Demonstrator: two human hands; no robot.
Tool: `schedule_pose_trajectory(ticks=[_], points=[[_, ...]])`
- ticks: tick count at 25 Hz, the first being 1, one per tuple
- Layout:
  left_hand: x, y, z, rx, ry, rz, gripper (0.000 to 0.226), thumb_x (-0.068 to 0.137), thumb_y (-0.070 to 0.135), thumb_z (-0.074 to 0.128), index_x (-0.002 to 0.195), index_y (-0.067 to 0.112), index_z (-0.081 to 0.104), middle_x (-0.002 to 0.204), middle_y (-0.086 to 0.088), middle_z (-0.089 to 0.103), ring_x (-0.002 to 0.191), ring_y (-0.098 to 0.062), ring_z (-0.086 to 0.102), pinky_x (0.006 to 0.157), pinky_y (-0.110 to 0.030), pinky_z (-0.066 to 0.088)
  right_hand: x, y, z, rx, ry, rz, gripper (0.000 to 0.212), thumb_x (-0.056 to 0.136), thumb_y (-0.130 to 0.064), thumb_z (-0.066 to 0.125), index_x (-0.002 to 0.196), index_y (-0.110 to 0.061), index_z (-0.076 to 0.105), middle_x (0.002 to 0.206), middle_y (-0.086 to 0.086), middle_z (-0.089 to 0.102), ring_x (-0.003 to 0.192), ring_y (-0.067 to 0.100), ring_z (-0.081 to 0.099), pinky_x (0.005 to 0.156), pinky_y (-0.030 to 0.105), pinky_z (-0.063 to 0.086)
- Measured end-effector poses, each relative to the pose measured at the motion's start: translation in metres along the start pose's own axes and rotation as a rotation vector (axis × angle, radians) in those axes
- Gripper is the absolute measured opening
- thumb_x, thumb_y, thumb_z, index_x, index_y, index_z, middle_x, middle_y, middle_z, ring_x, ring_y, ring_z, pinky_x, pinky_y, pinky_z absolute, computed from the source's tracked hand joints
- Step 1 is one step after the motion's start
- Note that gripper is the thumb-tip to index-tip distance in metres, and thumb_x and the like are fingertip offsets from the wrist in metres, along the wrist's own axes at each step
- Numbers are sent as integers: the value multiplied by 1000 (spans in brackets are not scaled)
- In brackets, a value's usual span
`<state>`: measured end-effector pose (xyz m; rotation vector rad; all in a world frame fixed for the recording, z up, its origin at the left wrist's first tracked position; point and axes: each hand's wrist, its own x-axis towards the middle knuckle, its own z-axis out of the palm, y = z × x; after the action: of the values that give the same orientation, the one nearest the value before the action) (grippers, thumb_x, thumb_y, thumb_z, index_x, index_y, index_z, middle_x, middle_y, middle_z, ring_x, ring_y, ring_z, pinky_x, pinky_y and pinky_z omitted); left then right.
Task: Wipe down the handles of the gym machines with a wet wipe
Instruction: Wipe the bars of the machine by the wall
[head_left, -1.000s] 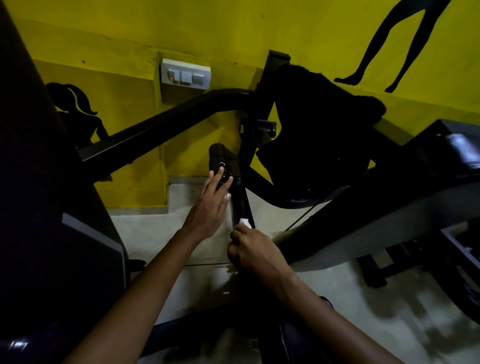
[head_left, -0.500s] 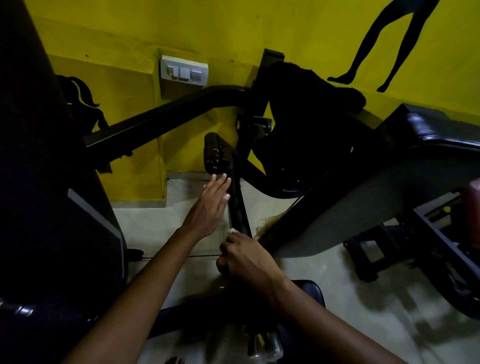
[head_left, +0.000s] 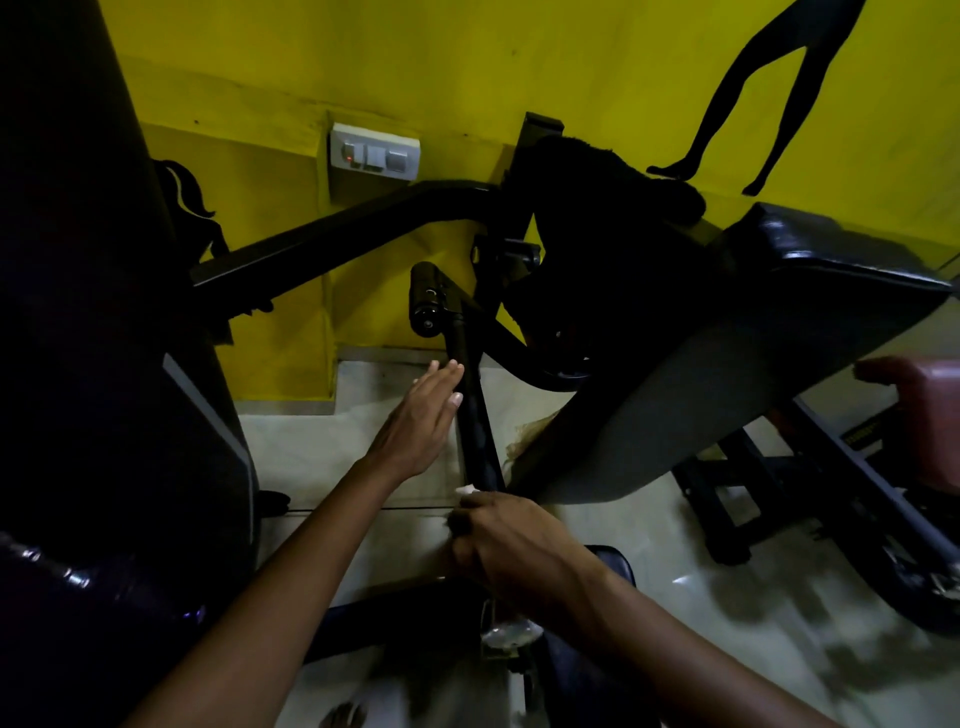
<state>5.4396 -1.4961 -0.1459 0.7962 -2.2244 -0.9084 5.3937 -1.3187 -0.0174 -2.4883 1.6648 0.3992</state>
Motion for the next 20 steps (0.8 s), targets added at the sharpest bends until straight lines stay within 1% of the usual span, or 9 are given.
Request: schedule_pose_trajectory(ticks=[3, 6, 9, 11, 14, 16, 17, 19, 20], points=[[-11, 9, 1, -10, -11, 2, 56, 97, 35, 28, 146, 10, 31, 154, -6, 28, 144, -14, 14, 117, -30, 16, -19, -11, -12, 130, -125, 90, 26, 97, -11, 42, 112, -1, 60, 116, 19, 57, 108, 34, 51, 91, 39, 42], [-21, 16, -1, -22, -21, 12, 55, 98, 33, 29, 147, 9, 29, 155, -6, 26, 141, -7, 11, 115, -23, 14, -36, -25, -20, 174, -152, 94, 26, 97, -10, 42, 112, -1, 60, 118, 21, 57, 110, 35, 50, 92, 40, 39], [-26, 19, -3, -21, -29, 0, 54, 98, 32, 30, 147, 10, 29, 155, -5, 25, 140, -5, 11, 116, -24, 14, -45, -29, -20, 160, -142, 118, 27, 97, -11, 40, 113, -2, 60, 119, 20, 56, 111, 34, 49, 92, 38, 37], [-26, 20, -5, -9, -33, -1, 54, 98, 33, 30, 147, 10, 30, 155, -5, 26, 143, -8, 12, 118, -29, 16, -46, -26, -18, 156, -85, 118, 28, 97, -11, 40, 112, -3, 61, 118, 17, 58, 111, 31, 50, 92, 35, 36], [-23, 21, -6, 17, -42, 5, 49, 102, 28, 31, 147, 11, 29, 155, -4, 25, 145, -14, 13, 116, -25, 13, -41, -10, -3, 121, 90, 56, 29, 91, -9, 41, 97, -7, 70, 105, 8, 66, 98, 19, 61, 85, 26, 46], [-17, 20, -7, 23, -26, 19, 49, 102, 28, 31, 147, 11, 29, 155, -4, 25, 145, -13, 12, 114, -22, 11, -35, -2, 6, 158, 68, 14, 30, 91, -10, 41, 100, 2, 67, 109, 15, 63, 99, 28, 61, 79, 37, 53], [-13, 18, -7, 24, -11, 24, 51, 100, 31, 29, 147, 11, 29, 155, -4, 25, 145, -13, 12, 114, -21, 10, -31, 4, 9, 141, 108, 14, 37, 91, -14, 36, 101, 5, 66, 110, 19, 63, 99, 33, 60, 78, 41, 54], [-3, 11, -9, 28, 13, 26, 55, 97, 35, 27, 147, 12, 29, 155, -3, 26, 144, -11, 10, 114, -22, 10, -19, 19, 15, 104, 221, 32, 56, 86, -24, 22, 103, 5, 66, 111, 21, 63, 103, 34, 59, 88, 44, 49], [2, 6, -11, 30, 23, 21, 56, 97, 36, 26, 147, 12, 29, 155, -3, 26, 144, -11, 10, 115, -24, 10, -11, 26, 18, 101, 217, 37, 53, 88, -23, 24, 104, 5, 66, 112, 21, 62, 106, 33, 57, 94, 43, 45]])
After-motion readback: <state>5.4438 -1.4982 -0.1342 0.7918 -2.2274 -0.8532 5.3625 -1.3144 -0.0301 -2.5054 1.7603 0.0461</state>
